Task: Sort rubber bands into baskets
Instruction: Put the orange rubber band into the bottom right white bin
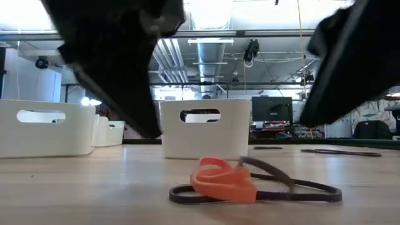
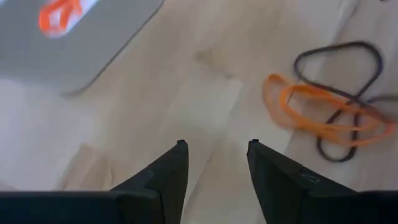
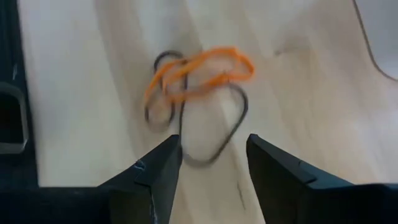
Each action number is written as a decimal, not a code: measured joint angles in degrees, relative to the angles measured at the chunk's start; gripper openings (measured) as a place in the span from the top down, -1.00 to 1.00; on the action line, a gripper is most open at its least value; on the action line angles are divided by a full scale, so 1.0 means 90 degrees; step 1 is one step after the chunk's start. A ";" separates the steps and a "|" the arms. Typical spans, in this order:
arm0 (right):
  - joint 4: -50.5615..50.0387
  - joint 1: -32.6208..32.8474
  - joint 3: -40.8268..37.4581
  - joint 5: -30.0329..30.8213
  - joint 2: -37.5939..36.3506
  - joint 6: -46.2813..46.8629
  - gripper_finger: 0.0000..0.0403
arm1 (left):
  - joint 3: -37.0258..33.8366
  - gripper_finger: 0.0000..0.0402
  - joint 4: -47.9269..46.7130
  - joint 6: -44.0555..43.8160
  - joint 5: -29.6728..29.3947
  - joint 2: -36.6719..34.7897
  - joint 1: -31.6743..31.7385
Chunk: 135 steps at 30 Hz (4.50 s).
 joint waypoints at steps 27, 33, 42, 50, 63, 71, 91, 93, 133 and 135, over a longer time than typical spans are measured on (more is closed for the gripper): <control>0.1389 -0.1189 -0.0173 -0.0749 0.0141 -0.1918 0.49 | -0.2782 0.24 0.1256 -0.3191 -0.0251 -0.1248 -0.1539; 0.1399 -0.1191 -0.0397 -0.0792 0.0141 -0.1842 0.59 | -0.2782 0.24 0.1307 -0.3182 -0.0320 -0.1248 -0.1542; 0.2158 -0.1200 -0.0815 -0.1003 0.0141 -0.1804 0.61 | -0.2782 0.24 0.1353 -0.3174 -0.0322 -0.1243 -0.1540; 0.2364 -0.1201 -0.0821 -0.1393 0.0141 -0.1848 0.61 | -0.2782 0.24 0.1420 -0.3170 -0.0325 -0.1239 -0.1540; 0.2846 -0.1203 -0.0826 -0.1739 0.0145 -0.2210 0.61 | -0.2782 0.24 0.1472 -0.3170 -0.0334 -0.1231 -0.1537; 0.2898 -0.1240 -0.0904 -0.1676 0.0148 -0.2515 0.48 | -0.2782 0.24 0.1474 -0.3170 -0.0427 -0.1229 -0.1537; 0.3505 -0.1356 -0.0879 -0.1948 0.0522 -0.2471 0.52 | -0.2782 0.24 0.1637 -0.3165 -0.0445 -0.1162 -0.1537; 0.3477 -0.1356 -0.0847 -0.1952 0.0519 -0.2467 0.57 | -0.2780 0.24 0.1645 -0.3162 -0.0441 -0.1154 -0.1537; -0.3852 -0.2905 0.3373 -0.0769 0.0114 -0.3518 0.95 | -0.2782 0.24 0.2881 -0.2986 -0.0407 -0.1134 -0.1569; -0.3606 -0.3299 0.3162 -0.0989 0.0114 -0.3692 0.95 | -0.2782 0.24 0.3017 -0.2906 -0.0434 -0.1134 -0.1571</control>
